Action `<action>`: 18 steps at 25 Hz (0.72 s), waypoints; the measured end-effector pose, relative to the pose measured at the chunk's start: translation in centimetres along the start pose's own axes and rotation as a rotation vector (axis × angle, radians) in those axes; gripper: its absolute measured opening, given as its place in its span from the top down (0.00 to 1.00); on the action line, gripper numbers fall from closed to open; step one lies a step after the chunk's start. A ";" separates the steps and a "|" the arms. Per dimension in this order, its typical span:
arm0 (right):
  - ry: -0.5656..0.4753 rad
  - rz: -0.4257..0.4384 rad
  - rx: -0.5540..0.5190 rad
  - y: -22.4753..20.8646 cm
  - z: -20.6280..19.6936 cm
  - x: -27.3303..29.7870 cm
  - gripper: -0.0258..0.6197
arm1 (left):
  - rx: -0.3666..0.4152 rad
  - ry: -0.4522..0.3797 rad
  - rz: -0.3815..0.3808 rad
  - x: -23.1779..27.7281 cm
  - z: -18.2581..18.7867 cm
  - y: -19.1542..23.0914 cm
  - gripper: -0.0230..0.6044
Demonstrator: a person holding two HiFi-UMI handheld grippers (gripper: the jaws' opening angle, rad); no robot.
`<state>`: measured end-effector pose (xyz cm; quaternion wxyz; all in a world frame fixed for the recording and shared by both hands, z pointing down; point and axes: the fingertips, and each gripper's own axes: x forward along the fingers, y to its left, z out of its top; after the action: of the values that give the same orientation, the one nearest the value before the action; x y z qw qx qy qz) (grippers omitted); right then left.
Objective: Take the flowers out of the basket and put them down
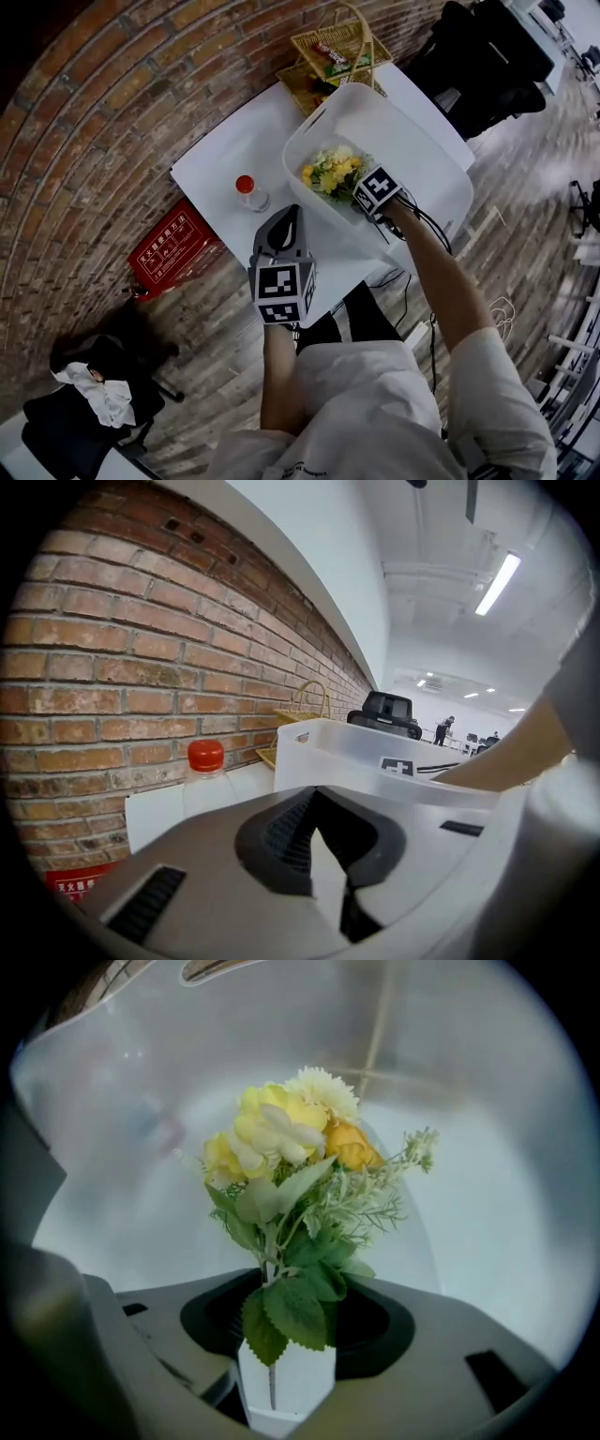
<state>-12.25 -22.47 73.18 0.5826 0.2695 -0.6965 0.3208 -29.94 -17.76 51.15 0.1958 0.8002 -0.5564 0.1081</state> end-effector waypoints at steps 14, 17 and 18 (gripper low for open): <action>-0.042 0.043 0.034 2.5 0.2 -1.2 0.82 | 0.040 0.005 0.056 -5.8 -1.4 0.6 0.92; -0.128 0.058 0.065 2.6 1.5 -3.9 0.84 | 0.041 -0.008 0.072 -7.3 -1.4 0.8 0.92; -0.154 0.062 0.067 2.7 1.8 -4.9 0.84 | 0.041 -0.013 0.075 -7.7 -1.3 0.8 0.92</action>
<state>-14.52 -22.09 67.77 0.5075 0.2909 -0.7362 0.3402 -33.42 -10.90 49.47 0.1715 0.7833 -0.5851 0.1215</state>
